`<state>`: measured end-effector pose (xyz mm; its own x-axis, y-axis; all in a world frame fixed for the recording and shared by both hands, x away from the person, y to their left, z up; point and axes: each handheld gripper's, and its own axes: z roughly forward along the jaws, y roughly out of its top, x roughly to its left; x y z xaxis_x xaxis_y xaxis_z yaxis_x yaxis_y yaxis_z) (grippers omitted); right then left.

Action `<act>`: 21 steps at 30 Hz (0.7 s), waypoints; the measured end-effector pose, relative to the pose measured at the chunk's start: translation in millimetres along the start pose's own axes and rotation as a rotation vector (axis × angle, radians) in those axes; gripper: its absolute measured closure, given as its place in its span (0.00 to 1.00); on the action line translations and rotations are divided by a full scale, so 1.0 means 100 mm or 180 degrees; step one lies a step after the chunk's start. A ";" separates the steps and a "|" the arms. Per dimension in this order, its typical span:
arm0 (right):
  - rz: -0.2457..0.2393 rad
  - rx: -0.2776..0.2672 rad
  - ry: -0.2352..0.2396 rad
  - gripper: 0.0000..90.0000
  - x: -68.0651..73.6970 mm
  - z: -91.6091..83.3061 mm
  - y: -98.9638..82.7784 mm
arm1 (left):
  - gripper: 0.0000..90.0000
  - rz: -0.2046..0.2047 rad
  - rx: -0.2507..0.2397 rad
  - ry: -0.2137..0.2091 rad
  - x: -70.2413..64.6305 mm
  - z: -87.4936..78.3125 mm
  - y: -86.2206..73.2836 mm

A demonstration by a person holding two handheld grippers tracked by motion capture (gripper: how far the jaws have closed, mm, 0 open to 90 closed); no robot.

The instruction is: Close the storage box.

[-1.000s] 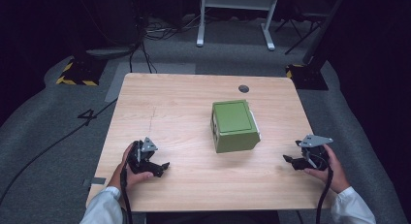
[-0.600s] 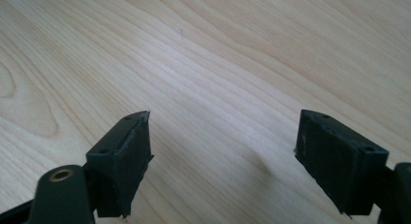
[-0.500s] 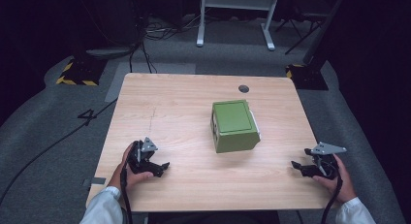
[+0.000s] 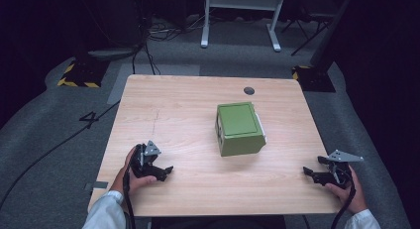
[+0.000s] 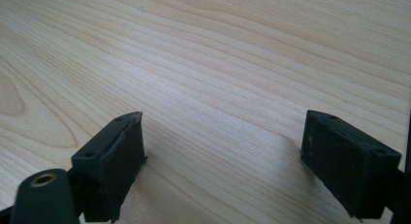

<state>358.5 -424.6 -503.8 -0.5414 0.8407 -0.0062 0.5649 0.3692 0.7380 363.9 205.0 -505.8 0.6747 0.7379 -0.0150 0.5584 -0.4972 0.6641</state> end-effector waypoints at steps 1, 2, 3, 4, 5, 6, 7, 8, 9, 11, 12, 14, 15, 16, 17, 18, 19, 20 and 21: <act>0.0003 -0.0001 -0.0004 0.17 0.00 0.00 0.00 | 0.00 -0.0003 0.0001 0.0000 0.00 0.00 0.00; 0.0008 0.0000 -0.0020 0.17 0.01 0.00 0.00 | 0.00 -0.0003 0.0002 0.0000 0.00 0.00 0.00; 0.0010 -0.0002 -0.0035 0.17 0.01 0.01 0.00 | 0.00 -0.0003 0.0002 0.0000 0.00 0.00 0.00; 0.0015 -0.0001 -0.0041 0.17 0.02 0.01 0.00 | 0.00 -0.0004 -0.0001 0.0001 0.00 0.00 0.00; 0.0018 0.0000 -0.0043 0.17 0.02 0.01 0.01 | 0.00 -0.0006 -0.0001 0.0002 0.00 0.00 0.00; 0.0021 0.0001 -0.0043 0.17 0.02 0.01 0.01 | 0.00 0.0006 0.0004 0.0001 0.00 0.00 0.00; 0.0020 0.0000 -0.0045 0.17 0.02 0.01 0.01 | 0.00 0.0005 0.0008 0.0003 0.00 -0.01 0.00; 0.0021 0.0000 -0.0045 0.17 0.02 0.01 0.01 | 0.00 0.0005 0.0007 0.0003 0.00 -0.01 0.00; 0.0021 0.0001 -0.0046 0.17 0.02 0.01 0.01 | 0.00 0.0006 0.0008 0.0002 0.00 -0.01 0.00; 0.0027 0.0002 -0.0046 0.17 0.02 0.01 0.01 | 0.00 0.0006 0.0008 0.0002 0.00 -0.01 0.00; 0.0030 0.0001 -0.0047 0.17 0.02 0.01 0.01 | 0.00 0.0005 0.0008 0.0002 0.00 -0.01 0.00; 0.0034 -0.0003 -0.0051 0.17 0.02 0.01 0.01 | 0.00 0.0005 0.0008 0.0001 0.00 -0.01 0.00; 0.0034 -0.0003 -0.0051 0.17 0.01 0.01 0.01 | 0.00 0.0004 0.0003 0.0001 0.00 0.00 0.00; 0.0031 -0.0002 -0.0054 0.17 0.01 0.01 0.01 | 0.00 0.0006 0.0007 0.0000 0.00 -0.01 0.00; 0.0032 -0.0003 -0.0055 0.17 0.01 0.01 0.01 | 0.00 0.0004 0.0004 -0.0002 0.00 0.00 0.00; 0.0033 -0.0002 -0.0056 0.17 0.02 0.01 0.01 | 0.00 0.0005 0.0004 0.0000 0.00 0.00 0.00; 0.0033 -0.0003 -0.0055 0.17 0.01 0.01 0.01 | 0.00 0.0005 0.0004 -0.0001 0.00 0.00 0.00; 0.0033 -0.0003 -0.0055 0.17 0.01 0.01 0.01 | 0.00 0.0005 0.0004 0.0000 0.00 0.00 0.00; 0.0027 -0.0002 -0.0058 0.17 0.01 0.01 0.01 | 0.00 0.0005 0.0004 0.0000 0.00 -0.01 0.00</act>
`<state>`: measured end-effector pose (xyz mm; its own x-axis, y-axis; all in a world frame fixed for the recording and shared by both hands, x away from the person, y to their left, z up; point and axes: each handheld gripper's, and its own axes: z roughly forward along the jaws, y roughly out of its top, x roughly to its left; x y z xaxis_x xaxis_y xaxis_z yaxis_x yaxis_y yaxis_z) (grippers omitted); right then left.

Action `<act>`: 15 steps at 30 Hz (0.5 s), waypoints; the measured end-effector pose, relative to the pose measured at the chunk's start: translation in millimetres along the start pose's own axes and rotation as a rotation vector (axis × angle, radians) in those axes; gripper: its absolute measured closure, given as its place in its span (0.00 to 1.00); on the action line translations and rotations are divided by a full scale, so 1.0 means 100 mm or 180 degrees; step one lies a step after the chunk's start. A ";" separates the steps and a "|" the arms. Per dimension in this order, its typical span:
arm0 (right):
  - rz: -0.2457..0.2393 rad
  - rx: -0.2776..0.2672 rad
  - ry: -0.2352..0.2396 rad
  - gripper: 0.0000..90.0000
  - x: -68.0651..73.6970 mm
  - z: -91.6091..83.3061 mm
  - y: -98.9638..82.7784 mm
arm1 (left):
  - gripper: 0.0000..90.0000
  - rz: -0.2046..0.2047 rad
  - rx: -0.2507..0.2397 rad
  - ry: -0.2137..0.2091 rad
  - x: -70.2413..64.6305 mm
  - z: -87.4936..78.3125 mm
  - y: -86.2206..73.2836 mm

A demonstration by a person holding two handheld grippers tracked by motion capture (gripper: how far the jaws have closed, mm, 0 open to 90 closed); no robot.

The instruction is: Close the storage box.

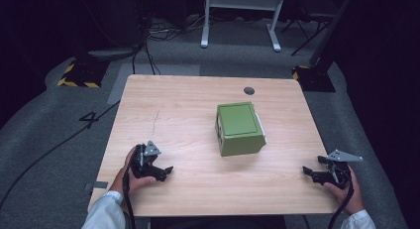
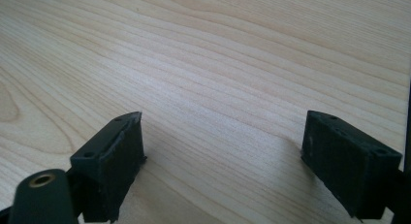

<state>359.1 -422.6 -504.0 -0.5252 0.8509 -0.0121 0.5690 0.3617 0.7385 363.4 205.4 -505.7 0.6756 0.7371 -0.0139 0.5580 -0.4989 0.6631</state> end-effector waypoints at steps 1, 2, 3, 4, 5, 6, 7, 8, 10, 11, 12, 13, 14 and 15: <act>0.0004 0.0000 0.0002 0.17 0.00 0.00 0.00 | 0.00 -0.0001 0.0000 0.0000 0.00 0.00 0.00; 0.0005 0.0000 0.0003 0.17 0.00 0.00 0.00 | 0.00 0.0001 0.0001 0.0000 0.00 0.00 0.00; 0.0004 -0.0001 0.0002 0.17 0.00 0.00 0.00 | 0.00 -0.0001 0.0000 -0.0003 0.00 0.00 0.00; 0.0005 -0.0001 0.0002 0.17 0.00 0.00 0.00 | 0.00 0.0000 0.0000 -0.0001 0.00 0.00 0.00; 0.0007 0.0000 0.0003 0.17 0.00 0.00 0.00 | 0.00 -0.0002 0.0000 -0.0004 0.00 0.00 0.00; 0.0006 0.0000 0.0002 0.17 0.00 0.00 0.00 | 0.00 -0.0001 0.0000 -0.0004 0.00 0.00 0.00; 0.0006 0.0000 0.0002 0.17 0.00 0.00 0.00 | 0.00 -0.0001 0.0000 -0.0007 0.00 0.00 0.00; 0.0005 -0.0001 0.0003 0.17 0.00 0.00 0.00 | 0.00 -0.0016 -0.0004 -0.0010 0.00 0.00 0.00; 0.0002 0.0000 0.0001 0.17 0.00 0.00 0.00 | 0.00 -0.0015 -0.0003 -0.0009 0.00 0.00 0.00; 0.0005 0.0000 0.0002 0.17 0.00 0.00 0.00 | 0.00 -0.0018 -0.0004 -0.0009 0.00 0.00 0.00; 0.0006 0.0000 0.0003 0.17 0.00 0.00 0.00 | 0.00 -0.0019 -0.0005 -0.0009 0.00 0.00 0.00; 0.0005 -0.0001 0.0003 0.17 0.00 0.00 0.00 | 0.00 -0.0015 -0.0002 -0.0009 0.00 0.00 0.00; 0.0001 0.0000 0.0001 0.17 0.00 0.00 0.00 | 0.00 -0.0018 -0.0004 -0.0009 0.00 0.00 0.00; 0.0001 0.0000 0.0001 0.17 0.00 0.00 0.00 | 0.00 -0.0016 -0.0004 -0.0010 0.00 0.00 0.00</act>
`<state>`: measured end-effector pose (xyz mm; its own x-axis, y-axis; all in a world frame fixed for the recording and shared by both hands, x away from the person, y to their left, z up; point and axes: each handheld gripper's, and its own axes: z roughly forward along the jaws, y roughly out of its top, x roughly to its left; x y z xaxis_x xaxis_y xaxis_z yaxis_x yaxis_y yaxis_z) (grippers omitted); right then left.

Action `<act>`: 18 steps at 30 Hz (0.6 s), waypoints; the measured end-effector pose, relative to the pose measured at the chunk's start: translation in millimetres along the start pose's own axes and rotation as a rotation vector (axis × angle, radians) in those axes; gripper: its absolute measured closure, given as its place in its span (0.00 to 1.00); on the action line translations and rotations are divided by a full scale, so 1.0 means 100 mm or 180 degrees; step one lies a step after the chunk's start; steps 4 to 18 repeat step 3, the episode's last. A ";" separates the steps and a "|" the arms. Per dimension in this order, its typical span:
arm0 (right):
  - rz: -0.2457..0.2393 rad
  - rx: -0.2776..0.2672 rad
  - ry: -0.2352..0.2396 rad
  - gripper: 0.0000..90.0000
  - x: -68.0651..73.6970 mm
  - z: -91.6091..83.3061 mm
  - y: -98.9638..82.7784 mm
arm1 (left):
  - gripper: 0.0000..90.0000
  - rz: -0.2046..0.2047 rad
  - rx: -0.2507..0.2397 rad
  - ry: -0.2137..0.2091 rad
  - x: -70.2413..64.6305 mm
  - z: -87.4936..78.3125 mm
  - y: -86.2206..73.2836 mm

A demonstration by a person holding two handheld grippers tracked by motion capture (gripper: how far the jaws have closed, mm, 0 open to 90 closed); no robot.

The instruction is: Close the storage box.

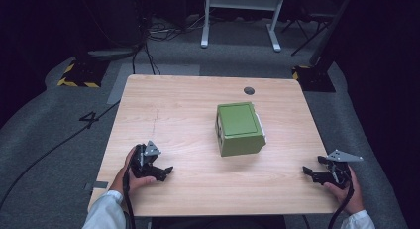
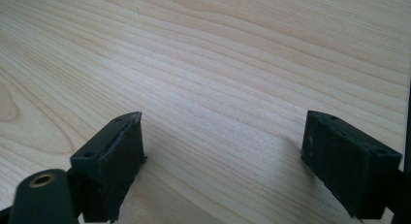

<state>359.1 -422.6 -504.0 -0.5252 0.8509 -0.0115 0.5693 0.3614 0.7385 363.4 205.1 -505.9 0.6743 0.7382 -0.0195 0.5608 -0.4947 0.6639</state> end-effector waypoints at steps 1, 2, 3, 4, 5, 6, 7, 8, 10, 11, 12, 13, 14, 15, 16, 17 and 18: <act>0.0003 0.0000 0.0001 0.17 0.00 0.00 0.00 | 0.00 0.0000 0.0000 -0.0002 0.00 0.00 0.00; 0.0000 0.0000 0.0000 0.17 0.00 0.00 0.00 | 0.00 0.0000 -0.0001 -0.0002 0.00 0.00 0.00; 0.0001 -0.0001 0.0003 0.17 0.00 0.00 0.00 | 0.00 -0.0001 -0.0001 -0.0002 0.00 0.00 0.00; 0.0001 -0.0001 0.0003 0.17 0.00 0.00 0.00 | 0.00 -0.0001 -0.0001 -0.0002 0.00 0.00 0.00; 0.0001 -0.0001 0.0003 0.17 0.00 0.00 0.00 | 0.00 -0.0001 -0.0001 -0.0002 0.00 0.00 0.00; 0.0001 -0.0001 0.0003 0.17 0.00 0.00 0.00 | 0.00 -0.0001 -0.0001 -0.0002 0.00 0.00 0.00; 0.0001 -0.0001 0.0003 0.17 0.00 0.00 0.00 | 0.00 -0.0001 -0.0001 -0.0002 0.00 0.00 0.00; 0.0001 -0.0001 0.0003 0.17 0.00 0.00 0.00 | 0.00 -0.0001 -0.0001 -0.0002 0.00 0.00 0.00; 0.0001 -0.0001 0.0003 0.17 0.00 0.00 0.00 | 0.00 -0.0001 -0.0001 -0.0002 0.00 0.00 0.00; 0.0001 -0.0001 0.0003 0.17 0.00 0.00 0.00 | 0.00 -0.0001 -0.0001 -0.0002 0.00 0.00 0.00; 0.0001 -0.0001 0.0003 0.17 0.00 0.00 0.00 | 0.00 -0.0001 -0.0001 -0.0002 0.00 0.00 0.00; 0.0001 -0.0001 0.0003 0.17 0.00 0.00 0.00 | 0.00 -0.0001 -0.0001 -0.0002 0.00 0.00 0.00; 0.0001 -0.0001 0.0003 0.17 0.00 0.00 0.00 | 0.00 -0.0001 -0.0001 -0.0002 0.00 0.00 0.00; 0.0001 -0.0001 0.0003 0.17 0.00 0.00 0.00 | 0.00 -0.0001 -0.0001 -0.0002 0.00 0.00 0.00; 0.0001 -0.0001 0.0003 0.17 0.00 0.00 0.00 | 0.00 -0.0001 -0.0001 -0.0002 0.00 0.00 0.00; 0.0001 -0.0001 0.0003 0.17 0.00 0.00 0.00 | 0.00 -0.0001 -0.0001 -0.0002 0.00 0.00 0.00; 0.0001 -0.0001 0.0003 0.17 0.00 0.00 0.00 | 0.00 -0.0001 -0.0001 -0.0002 0.00 0.00 0.00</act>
